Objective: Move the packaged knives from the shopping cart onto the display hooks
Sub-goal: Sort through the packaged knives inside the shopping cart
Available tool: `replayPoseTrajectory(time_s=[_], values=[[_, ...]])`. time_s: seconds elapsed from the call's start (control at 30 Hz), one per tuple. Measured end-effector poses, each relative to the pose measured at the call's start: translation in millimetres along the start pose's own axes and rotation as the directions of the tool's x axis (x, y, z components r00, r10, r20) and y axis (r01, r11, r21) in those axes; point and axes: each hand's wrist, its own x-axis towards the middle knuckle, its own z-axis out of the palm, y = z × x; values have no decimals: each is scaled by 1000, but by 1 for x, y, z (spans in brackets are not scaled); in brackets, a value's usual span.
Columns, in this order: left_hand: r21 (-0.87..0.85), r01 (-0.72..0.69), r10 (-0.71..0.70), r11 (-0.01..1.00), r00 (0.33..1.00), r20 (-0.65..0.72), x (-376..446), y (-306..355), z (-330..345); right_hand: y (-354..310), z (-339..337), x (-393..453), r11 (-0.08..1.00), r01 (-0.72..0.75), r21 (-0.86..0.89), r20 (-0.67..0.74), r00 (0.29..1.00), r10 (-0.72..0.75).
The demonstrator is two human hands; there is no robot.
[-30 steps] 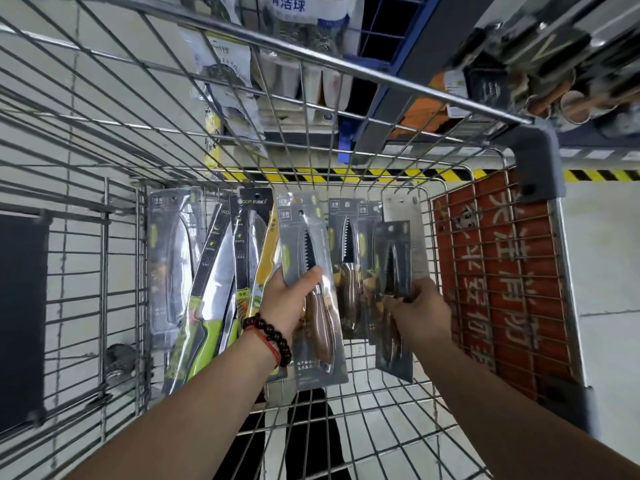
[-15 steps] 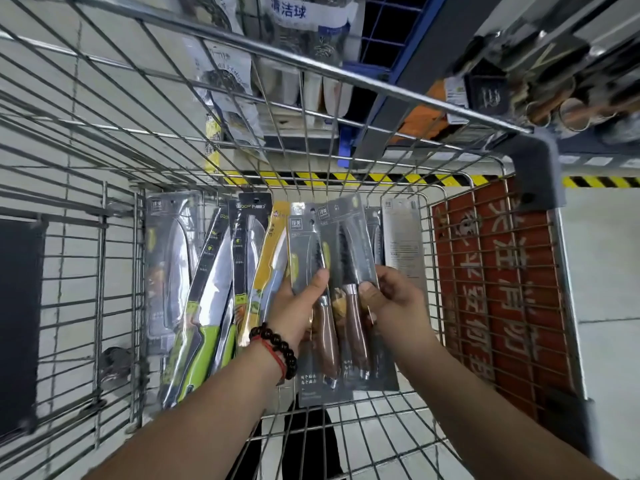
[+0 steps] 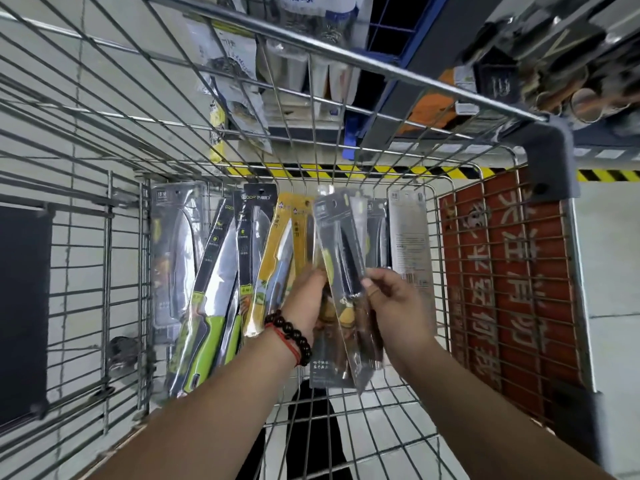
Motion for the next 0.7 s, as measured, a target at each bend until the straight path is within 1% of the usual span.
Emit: replayPoseTrajectory(time_s=[0.07,0.13,0.17,0.2,0.23,0.3,0.37,0.4,0.43,0.47,0.5,0.53,0.57,0.6,0.7], values=[[-126,27,-21,992,998,54,0,1,-4,-1,1,2,999,37,23,-12,999,-36],[-173,-5,19,985,997,75,-3,1,-6,-2,4,3,999,46,4,-51,998,-46],[-150,-26,41,988,994,100,-4,3,-6,-1,8,3,998,60,-15,-83,995,-61],[-69,-60,67,996,993,100,-5,3,-6,2,12,3,997,75,-20,-115,990,-77],[23,-114,111,993,990,84,-3,0,-5,7,16,4,997,77,-21,-140,987,-79],[100,-226,225,969,974,16,-3,-1,-7,10,22,0,1000,28,-10,-167,986,-29],[55,-244,243,968,970,29,-3,0,-12,10,23,0,998,-27,49,-147,989,34],[35,-244,243,969,970,26,-2,-1,-14,10,22,1,994,-64,87,-107,992,73],[19,-247,247,969,969,26,-4,2,-16,8,18,3,993,-79,83,-78,993,86],[-1,-241,241,971,970,19,-2,2,-19,5,14,7,998,-62,7,-100,993,63],[-21,-233,233,972,972,9,-1,3,-21,3,6,14,989,-31,-142,-158,987,8],[-49,-230,230,972,973,3,0,3,-24,3,-3,22,946,-17,-322,-226,972,-60],[-72,-228,229,971,973,-2,2,3,-26,4,-13,30,879,-37,-475,-256,962,-97],[-84,-224,224,971,975,-3,4,4,-27,4,-21,36,821,-65,-567,-247,965,-94],[-73,-229,230,971,973,-1,4,4,-30,9,-36,43,757,-130,-641,-106,991,80]])
